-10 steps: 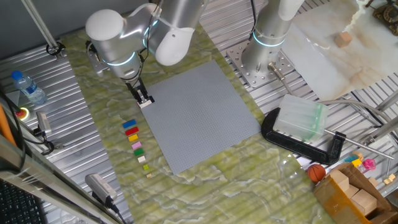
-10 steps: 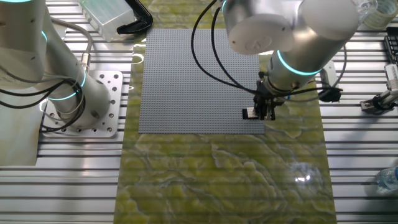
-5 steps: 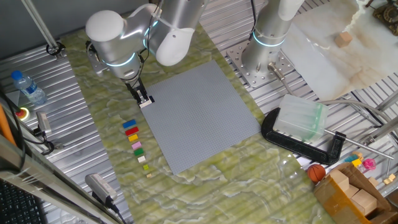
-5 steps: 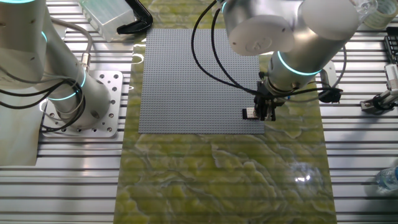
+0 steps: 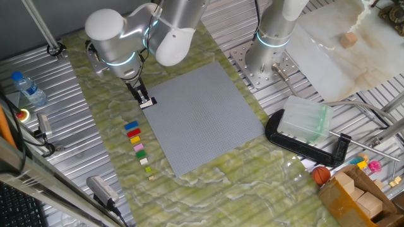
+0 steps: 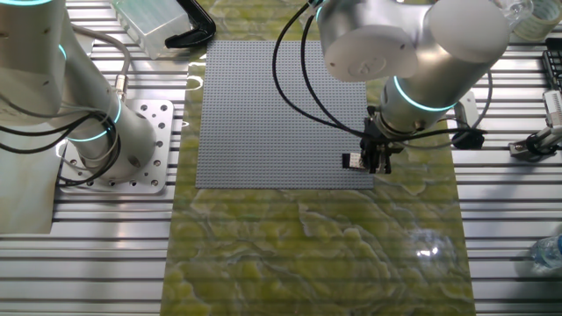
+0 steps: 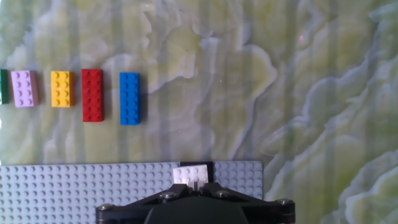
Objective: Build with small Lego blocks
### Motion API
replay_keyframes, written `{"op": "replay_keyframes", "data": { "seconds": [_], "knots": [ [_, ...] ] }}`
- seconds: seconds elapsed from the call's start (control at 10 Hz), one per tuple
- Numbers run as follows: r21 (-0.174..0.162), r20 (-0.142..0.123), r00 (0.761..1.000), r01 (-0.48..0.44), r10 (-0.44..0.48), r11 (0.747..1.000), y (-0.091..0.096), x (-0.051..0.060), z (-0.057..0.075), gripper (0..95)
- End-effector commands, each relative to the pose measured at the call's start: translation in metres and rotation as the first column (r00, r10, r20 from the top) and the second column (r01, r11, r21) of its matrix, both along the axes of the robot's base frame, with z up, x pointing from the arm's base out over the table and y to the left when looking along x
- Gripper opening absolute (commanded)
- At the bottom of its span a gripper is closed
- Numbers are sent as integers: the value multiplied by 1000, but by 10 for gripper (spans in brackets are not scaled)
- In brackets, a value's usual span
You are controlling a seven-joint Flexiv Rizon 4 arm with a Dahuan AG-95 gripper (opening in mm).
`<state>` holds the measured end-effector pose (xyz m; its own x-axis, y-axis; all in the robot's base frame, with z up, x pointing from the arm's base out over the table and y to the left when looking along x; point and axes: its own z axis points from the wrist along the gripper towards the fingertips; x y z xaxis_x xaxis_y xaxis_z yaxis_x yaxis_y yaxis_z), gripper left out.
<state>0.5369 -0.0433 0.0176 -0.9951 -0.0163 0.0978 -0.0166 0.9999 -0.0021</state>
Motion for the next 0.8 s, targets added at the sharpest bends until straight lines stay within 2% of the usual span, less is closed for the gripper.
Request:
{"op": "replay_keyframes", "data": {
  "seconds": [0.1, 0.8],
  "knots": [
    [7, 1, 1000, -15, 15, 1000, 1, 0, -1, 0],
    [4, -1, 1000, -14, 14, 1000, 4, 1, -2, 0]
  ]
}}
